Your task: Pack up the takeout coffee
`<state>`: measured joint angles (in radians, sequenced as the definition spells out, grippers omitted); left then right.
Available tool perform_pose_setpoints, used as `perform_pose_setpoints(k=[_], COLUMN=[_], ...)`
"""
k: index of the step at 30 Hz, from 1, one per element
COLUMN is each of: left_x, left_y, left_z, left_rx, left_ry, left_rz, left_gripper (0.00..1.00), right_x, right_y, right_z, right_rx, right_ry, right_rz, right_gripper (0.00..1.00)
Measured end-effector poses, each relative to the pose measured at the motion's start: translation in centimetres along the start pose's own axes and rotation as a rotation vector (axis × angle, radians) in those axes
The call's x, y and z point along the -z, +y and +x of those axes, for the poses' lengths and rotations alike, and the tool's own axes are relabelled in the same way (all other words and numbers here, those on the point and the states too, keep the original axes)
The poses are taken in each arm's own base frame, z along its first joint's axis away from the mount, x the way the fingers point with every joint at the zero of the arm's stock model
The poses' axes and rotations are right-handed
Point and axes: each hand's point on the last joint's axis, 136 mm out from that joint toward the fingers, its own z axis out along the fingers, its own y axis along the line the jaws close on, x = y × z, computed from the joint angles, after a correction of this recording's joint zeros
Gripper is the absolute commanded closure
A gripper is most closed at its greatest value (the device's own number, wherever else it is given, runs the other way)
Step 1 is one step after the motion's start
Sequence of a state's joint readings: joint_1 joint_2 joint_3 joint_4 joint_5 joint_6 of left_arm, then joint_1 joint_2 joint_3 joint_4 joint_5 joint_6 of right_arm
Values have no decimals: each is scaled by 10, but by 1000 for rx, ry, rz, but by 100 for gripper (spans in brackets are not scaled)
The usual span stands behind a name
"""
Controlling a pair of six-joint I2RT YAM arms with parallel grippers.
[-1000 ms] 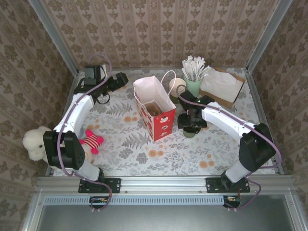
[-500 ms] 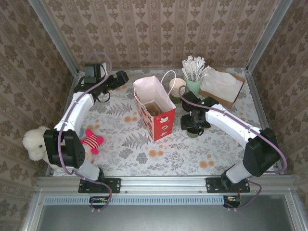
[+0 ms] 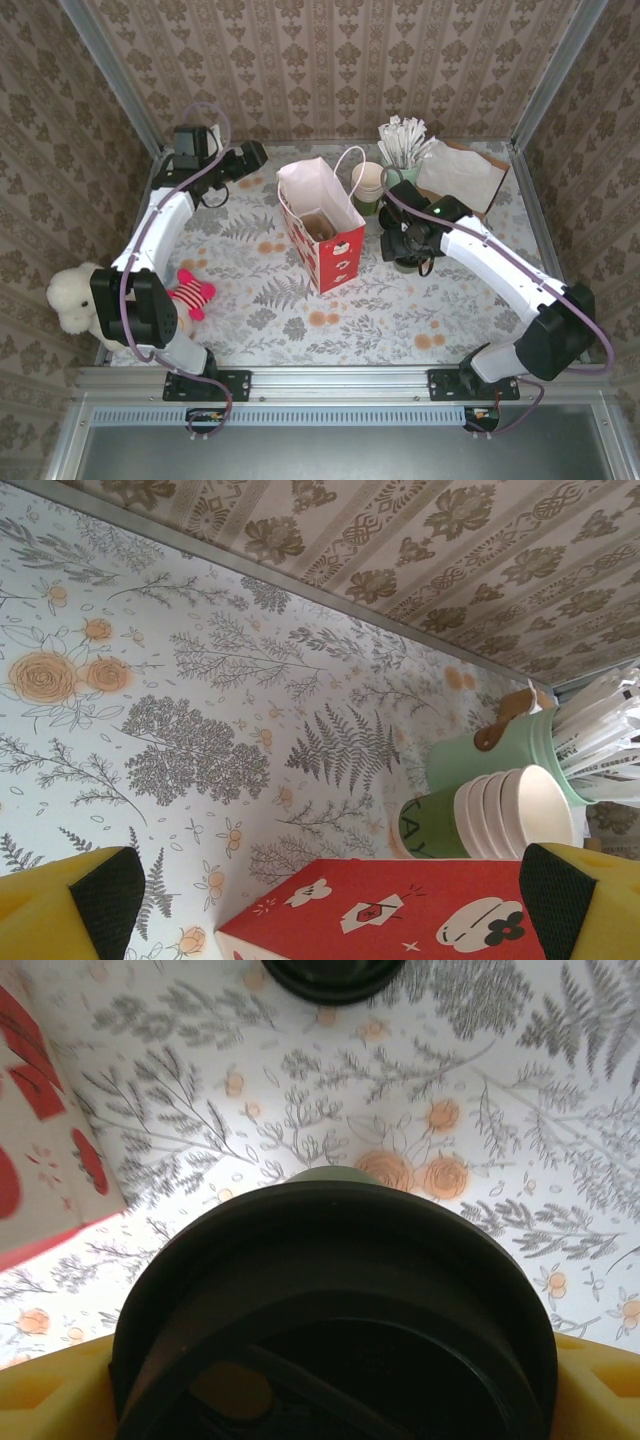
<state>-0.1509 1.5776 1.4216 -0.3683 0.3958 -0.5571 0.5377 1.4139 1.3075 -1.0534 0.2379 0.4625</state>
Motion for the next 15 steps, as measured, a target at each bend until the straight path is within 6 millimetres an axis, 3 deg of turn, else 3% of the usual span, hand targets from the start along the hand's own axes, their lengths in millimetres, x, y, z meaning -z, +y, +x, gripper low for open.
perform_pose_setpoints(k=[8,15], left_x=[9,17], left_y=[-31,-51], left_z=[-11,-4], left_rx=[-33,-50], left_ry=[-16,10], left_rz=[44,58], left_gripper=[0,0], right_x=[68,139], right_y=[3,5], right_z=[-52,-102], right_rx=[-5,11], right_ry=[-205,-418], right_rz=[-68,-125], right_gripper=[33,35])
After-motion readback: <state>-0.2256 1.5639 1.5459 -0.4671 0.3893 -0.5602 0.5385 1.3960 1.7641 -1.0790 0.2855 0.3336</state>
